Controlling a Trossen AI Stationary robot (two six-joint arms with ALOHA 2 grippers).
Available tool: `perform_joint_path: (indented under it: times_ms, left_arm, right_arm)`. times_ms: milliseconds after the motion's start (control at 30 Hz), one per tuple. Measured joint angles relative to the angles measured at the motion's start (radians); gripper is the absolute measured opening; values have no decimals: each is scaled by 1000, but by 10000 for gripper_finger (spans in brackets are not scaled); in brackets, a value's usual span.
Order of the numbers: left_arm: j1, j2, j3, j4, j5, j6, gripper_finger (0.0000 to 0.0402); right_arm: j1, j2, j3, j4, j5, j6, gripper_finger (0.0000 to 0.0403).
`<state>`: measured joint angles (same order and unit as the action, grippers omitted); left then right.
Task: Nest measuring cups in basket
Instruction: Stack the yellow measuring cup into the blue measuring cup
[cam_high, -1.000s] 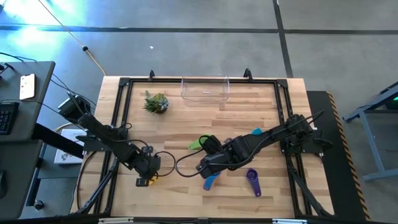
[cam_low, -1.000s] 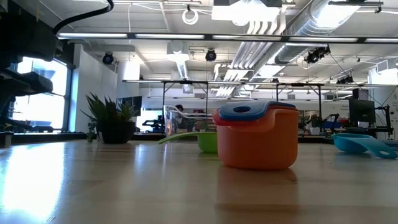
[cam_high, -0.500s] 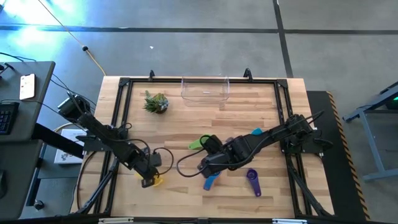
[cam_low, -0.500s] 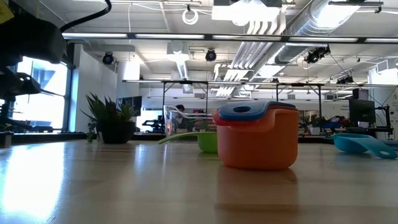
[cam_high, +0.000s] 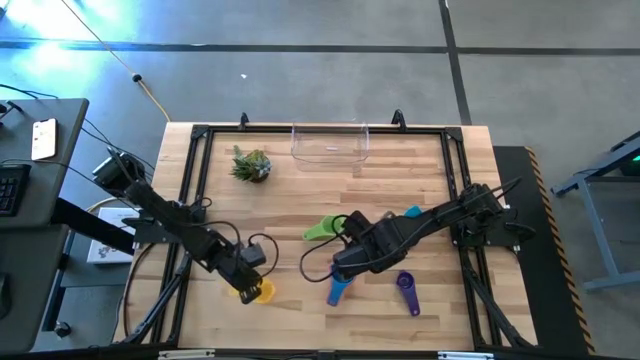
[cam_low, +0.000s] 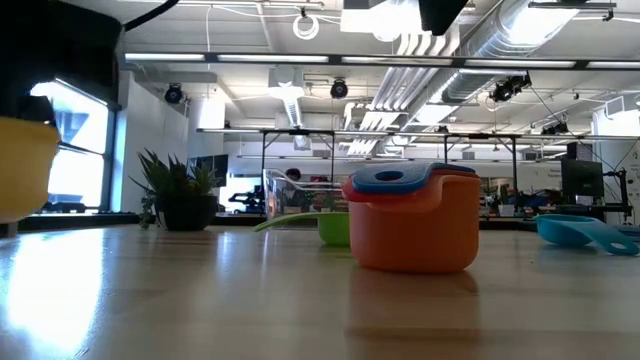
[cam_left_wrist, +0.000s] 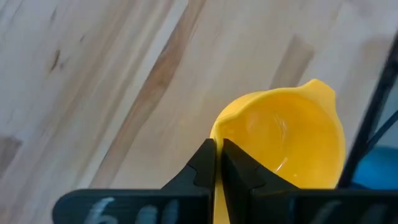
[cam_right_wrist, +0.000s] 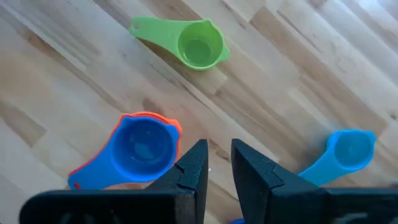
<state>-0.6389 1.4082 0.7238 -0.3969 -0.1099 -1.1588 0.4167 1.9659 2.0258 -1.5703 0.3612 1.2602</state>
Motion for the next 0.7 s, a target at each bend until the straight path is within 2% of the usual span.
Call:
perform_joint_path:
  times_ms: [200,467,600,700]
  left_arm:
    - [47,0,61,2,-34,9,1]
    - [108,0,121,-1,-38,49,1]
    - [133,0,139,-2,-38,62,1]
    - [150,0,148,-3,-37,63,1]
  right_arm:
    - [-14,-9,0,-1,35,-75,61]
    - [-79,-10,-10,1,59,-254,61]
    - [-113,-27,-90,1,55,-340,61]
    - [-130,-72,-197,0,53,-340,61]
